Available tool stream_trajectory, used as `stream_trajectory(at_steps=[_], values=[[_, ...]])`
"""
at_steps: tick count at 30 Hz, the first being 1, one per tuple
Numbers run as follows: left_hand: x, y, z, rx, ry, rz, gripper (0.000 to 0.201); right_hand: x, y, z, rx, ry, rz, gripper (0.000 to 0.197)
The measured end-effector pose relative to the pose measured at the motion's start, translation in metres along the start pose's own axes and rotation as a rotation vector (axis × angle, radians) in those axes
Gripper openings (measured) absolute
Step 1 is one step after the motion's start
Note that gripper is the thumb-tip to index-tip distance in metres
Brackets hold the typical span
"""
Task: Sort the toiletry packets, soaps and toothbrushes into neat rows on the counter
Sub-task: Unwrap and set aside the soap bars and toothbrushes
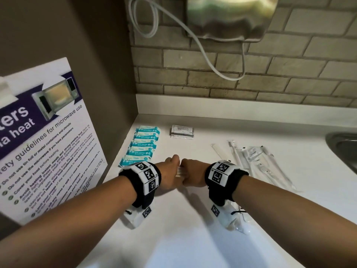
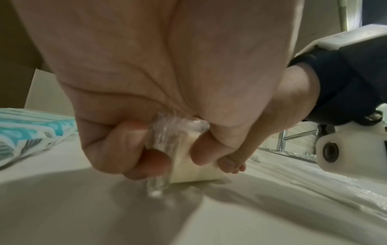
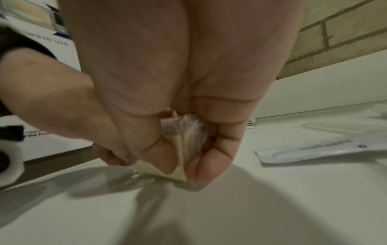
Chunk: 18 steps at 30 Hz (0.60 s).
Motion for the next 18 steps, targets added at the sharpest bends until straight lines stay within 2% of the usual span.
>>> stream_trajectory(at_steps=[2,4,6,9,12,18], values=[[-0.001,0.002,-0.001,0.011,-0.014,-0.005,0.042,0.002,-0.001,0.001,-0.001,0.017,-0.012,0.02],[-0.001,0.004,0.0,0.019,-0.015,-0.004,0.04,0.005,-0.002,-0.003,0.025,0.039,0.002,0.039],[-0.002,0.007,0.002,0.047,-0.003,0.005,0.037,0.006,-0.002,-0.006,0.029,0.055,0.001,0.047],[-0.004,0.01,0.004,0.089,0.05,0.009,0.038,0.001,0.0,-0.002,-0.022,0.07,-0.044,0.042],[-0.003,0.012,0.011,0.037,0.053,-0.006,0.046,-0.005,0.003,-0.006,-0.019,0.089,-0.066,0.039],[0.001,0.012,0.005,0.024,0.024,-0.023,0.032,-0.002,0.002,-0.008,-0.001,0.097,-0.088,0.035]])
Point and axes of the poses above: each hand's wrist, its own y-axis away from the middle knuckle, its own x-axis out of the palm, z = x × y, the point moved 10 cm from there along -y, towards the middle knuckle, and after that the axes turned 8 degrees about z, right-handed, at the moved point
